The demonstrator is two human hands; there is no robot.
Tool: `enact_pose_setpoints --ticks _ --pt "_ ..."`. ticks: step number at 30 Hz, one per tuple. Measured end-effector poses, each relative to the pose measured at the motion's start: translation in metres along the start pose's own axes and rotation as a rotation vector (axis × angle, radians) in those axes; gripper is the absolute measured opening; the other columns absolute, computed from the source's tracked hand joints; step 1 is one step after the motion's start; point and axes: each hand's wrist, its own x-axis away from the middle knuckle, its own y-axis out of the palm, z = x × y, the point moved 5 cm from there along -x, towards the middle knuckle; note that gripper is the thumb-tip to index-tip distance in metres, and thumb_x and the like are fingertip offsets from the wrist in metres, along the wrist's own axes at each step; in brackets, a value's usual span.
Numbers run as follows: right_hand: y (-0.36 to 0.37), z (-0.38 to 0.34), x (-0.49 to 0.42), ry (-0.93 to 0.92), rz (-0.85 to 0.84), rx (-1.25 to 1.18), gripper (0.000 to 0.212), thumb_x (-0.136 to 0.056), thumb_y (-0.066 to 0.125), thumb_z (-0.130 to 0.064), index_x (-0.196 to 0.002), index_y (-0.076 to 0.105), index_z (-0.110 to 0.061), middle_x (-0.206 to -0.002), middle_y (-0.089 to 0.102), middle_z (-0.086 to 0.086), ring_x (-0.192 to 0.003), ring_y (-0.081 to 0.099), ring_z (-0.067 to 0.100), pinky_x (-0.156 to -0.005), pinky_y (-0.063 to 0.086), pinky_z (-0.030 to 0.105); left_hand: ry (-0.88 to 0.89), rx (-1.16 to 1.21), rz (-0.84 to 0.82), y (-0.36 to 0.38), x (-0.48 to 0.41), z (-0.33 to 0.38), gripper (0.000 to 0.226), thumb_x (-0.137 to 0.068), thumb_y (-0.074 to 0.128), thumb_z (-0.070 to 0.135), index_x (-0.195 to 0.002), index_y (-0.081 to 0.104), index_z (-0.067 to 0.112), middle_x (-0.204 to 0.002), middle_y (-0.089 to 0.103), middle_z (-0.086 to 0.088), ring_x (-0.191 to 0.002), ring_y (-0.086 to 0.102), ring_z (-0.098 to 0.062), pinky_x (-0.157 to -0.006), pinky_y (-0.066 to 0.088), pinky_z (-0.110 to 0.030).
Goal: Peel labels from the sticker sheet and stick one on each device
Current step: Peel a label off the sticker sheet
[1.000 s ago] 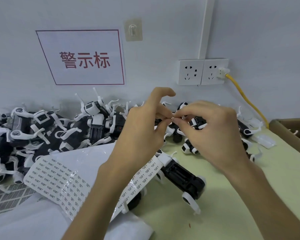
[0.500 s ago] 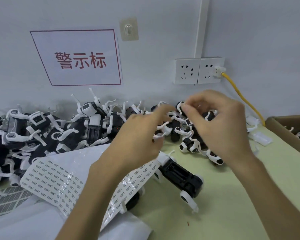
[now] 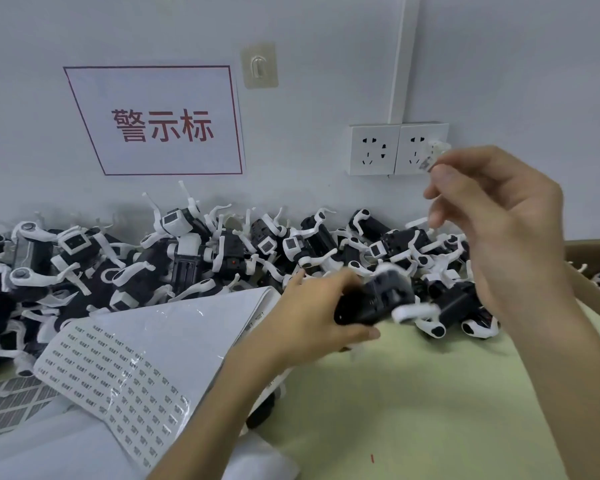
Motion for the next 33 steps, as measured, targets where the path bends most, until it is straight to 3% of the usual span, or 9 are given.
enact_pose_setpoints --ticks 2,4,8,11,15,18,22,28,33 --pt "-0.004 -0.008 -0.001 0.003 0.002 -0.067 0.006 -0.085 0.072 -0.022 -0.083 0.074 -0.026 -0.072 0.066 -0.001 -0.055 0.054 0.019 -0.062 0.048 0.028 -0.012 0.353 0.097 -0.01 0.003 0.006 0.041 -0.083 0.08 0.04 -0.108 0.054 0.019 -0.096 0.068 0.001 -0.092 0.064 -0.024 -0.094 0.052 -0.051" --pt "-0.005 -0.016 0.0 0.005 -0.009 -0.128 0.006 -0.083 0.072 -0.022 -0.081 0.075 -0.027 -0.07 0.066 -0.002 -0.055 0.053 0.017 -0.061 0.047 0.026 -0.048 0.686 0.154 -0.015 0.006 0.008 0.045 -0.082 0.075 0.043 -0.116 0.058 0.019 -0.11 0.07 -0.009 -0.099 0.07 -0.022 -0.088 0.059 -0.038" --pt "0.001 -0.026 0.003 0.055 -0.103 -0.173 0.004 -0.078 0.08 -0.025 -0.079 0.076 -0.025 -0.069 0.065 0.0 -0.054 0.053 0.017 -0.06 0.049 0.026 -0.047 1.021 0.162 -0.016 0.007 0.014 0.03 -0.089 0.07 0.035 -0.113 0.061 0.02 -0.111 0.075 0.0 -0.093 0.071 -0.013 -0.079 0.054 -0.028" --pt "0.01 -0.026 0.008 0.133 -0.2 -0.083 0.013 -0.065 0.086 -0.029 -0.075 0.078 -0.025 -0.069 0.067 0.0 -0.055 0.055 0.017 -0.061 0.051 0.024 -0.027 1.12 0.188 -0.019 0.007 0.017 0.011 -0.088 0.069 0.032 -0.098 0.069 0.028 -0.097 0.073 0.004 -0.086 0.067 -0.012 -0.081 0.05 -0.026" --pt "0.02 -0.015 0.014 0.261 -0.275 0.065 0.016 -0.066 0.077 -0.035 -0.075 0.078 -0.021 -0.072 0.071 -0.004 -0.064 0.064 0.011 -0.066 0.054 0.018 0.021 1.217 0.155 -0.02 0.009 0.024 0.016 -0.087 0.069 0.028 -0.103 0.068 0.025 -0.088 0.07 0.01 -0.079 0.067 -0.008 -0.068 0.052 -0.017" --pt "0.026 -0.01 0.018 0.301 -0.34 0.155 0.004 -0.079 0.075 -0.026 -0.077 0.077 -0.023 -0.076 0.075 -0.002 -0.074 0.071 0.009 -0.071 0.054 0.016 0.059 1.224 0.151 -0.023 0.012 0.029 0.038 -0.088 0.063 0.025 -0.125 0.061 0.019 -0.108 0.073 0.004 -0.1 0.07 -0.011 -0.077 0.054 -0.02" --pt "0.029 -0.01 0.02 0.291 -0.323 0.206 0.005 -0.083 0.074 -0.029 -0.082 0.077 -0.026 -0.082 0.077 0.0 -0.085 0.073 0.019 -0.086 0.055 0.034 0.069 1.211 0.172 -0.025 0.014 0.036 0.05 -0.092 0.057 0.03 -0.14 0.054 0.021 -0.136 0.066 -0.004 -0.127 0.062 -0.018 -0.104 0.051 -0.035" --pt "0.031 -0.011 0.02 0.232 -0.294 0.293 0.008 -0.086 0.071 -0.032 -0.081 0.075 -0.027 -0.077 0.074 -0.003 -0.075 0.069 0.015 -0.078 0.053 0.033 0.095 1.196 0.163 -0.027 0.013 0.038 0.048 -0.096 0.051 0.035 -0.143 0.052 0.026 -0.138 0.065 0.004 -0.129 0.06 -0.011 -0.104 0.05 -0.033" --pt "0.031 -0.009 0.02 0.199 -0.256 0.33 0.011 -0.087 0.07 -0.032 -0.077 0.074 -0.03 -0.069 0.071 -0.009 -0.061 0.062 0.003 -0.059 0.044 0.009 0.101 1.175 0.172 -0.025 0.012 0.037 0.048 -0.098 0.05 0.035 -0.145 0.049 0.028 -0.139 0.064 0.005 -0.131 0.059 -0.012 -0.107 0.046 -0.036"
